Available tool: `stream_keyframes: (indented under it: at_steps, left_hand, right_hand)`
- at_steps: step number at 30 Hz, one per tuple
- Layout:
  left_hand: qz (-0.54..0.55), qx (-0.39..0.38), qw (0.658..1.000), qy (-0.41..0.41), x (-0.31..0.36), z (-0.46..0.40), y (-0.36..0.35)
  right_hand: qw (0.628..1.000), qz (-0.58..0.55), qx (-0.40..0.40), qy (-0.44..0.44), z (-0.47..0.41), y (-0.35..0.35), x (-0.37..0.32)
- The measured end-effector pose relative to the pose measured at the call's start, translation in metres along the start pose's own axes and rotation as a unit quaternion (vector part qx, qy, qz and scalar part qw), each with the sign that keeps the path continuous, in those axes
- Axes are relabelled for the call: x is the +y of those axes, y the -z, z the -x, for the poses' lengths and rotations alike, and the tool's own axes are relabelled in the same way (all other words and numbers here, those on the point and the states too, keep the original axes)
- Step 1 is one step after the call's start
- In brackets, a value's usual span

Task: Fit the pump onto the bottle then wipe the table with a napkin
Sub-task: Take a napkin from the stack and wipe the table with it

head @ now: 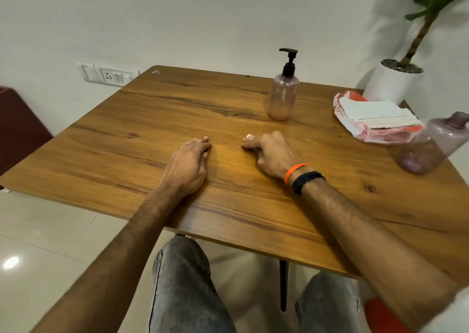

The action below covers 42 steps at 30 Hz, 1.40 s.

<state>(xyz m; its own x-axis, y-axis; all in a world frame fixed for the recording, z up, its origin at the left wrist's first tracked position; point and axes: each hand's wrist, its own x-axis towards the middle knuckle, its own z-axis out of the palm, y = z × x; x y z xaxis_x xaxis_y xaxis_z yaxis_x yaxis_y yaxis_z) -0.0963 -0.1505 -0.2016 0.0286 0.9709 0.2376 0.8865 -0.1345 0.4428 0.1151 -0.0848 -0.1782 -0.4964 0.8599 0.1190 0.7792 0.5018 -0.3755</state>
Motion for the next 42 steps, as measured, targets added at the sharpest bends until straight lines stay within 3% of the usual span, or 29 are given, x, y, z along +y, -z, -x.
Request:
stream_keyframes:
  at_steps: [5, 8, 12, 15, 20, 27, 29, 32, 35, 39, 42]
  left_hand:
    - [-0.01, 0.008, 1.0, -0.003, 0.0, -0.001, -0.001]
    - [-0.012, 0.011, 1.0, 0.001, 0.0, -0.001, -0.001]
    - [-0.01, 0.004, 1.0, -0.006, 0.0, -0.002, -0.001]
    - [-0.007, 0.005, 1.0, -0.006, -0.001, -0.001, -0.001]
    - [-0.001, -0.002, 1.0, -0.008, -0.002, -0.001, 0.0]
    - [-0.006, 0.011, 1.0, 0.0, 0.0, 0.0, -0.002]
    - [-0.008, 0.01, 1.0, -0.002, 0.0, 0.0, -0.003]
    - [-0.007, 0.003, 1.0, -0.006, -0.002, -0.001, -0.003]
    - [-0.005, -0.003, 1.0, -0.008, -0.003, 0.0, -0.003]
    - [-0.002, 0.0, 1.0, -0.01, -0.002, 0.0, -0.001]
    - [-0.002, 0.0, 1.0, -0.012, -0.002, 0.0, -0.001]
  right_hand:
    - [0.981, -0.06, -0.057, 0.173, 0.065, -0.006, -0.052]
    - [0.967, -0.118, -0.08, 0.211, 0.085, -0.003, -0.059]
    - [0.982, -0.142, 0.063, 0.105, 0.054, 0.016, -0.025]
    - [0.989, -0.061, 0.132, 0.007, 0.022, 0.026, 0.012]
    - [0.999, 0.028, 0.022, -0.026, 0.012, 0.018, 0.028]
    - [0.982, -0.062, -0.054, 0.17, 0.088, -0.004, -0.045]
    - [0.975, -0.098, -0.069, 0.187, 0.098, -0.003, -0.049]
    - [0.984, -0.139, 0.017, 0.114, 0.083, 0.009, -0.03]
    - [0.992, -0.077, 0.102, 0.005, 0.051, 0.023, 0.007]
    - [0.995, 0.012, 0.053, -0.087, 0.025, 0.028, 0.044]
    - [0.997, 0.02, 0.023, -0.073, 0.033, 0.02, 0.032]
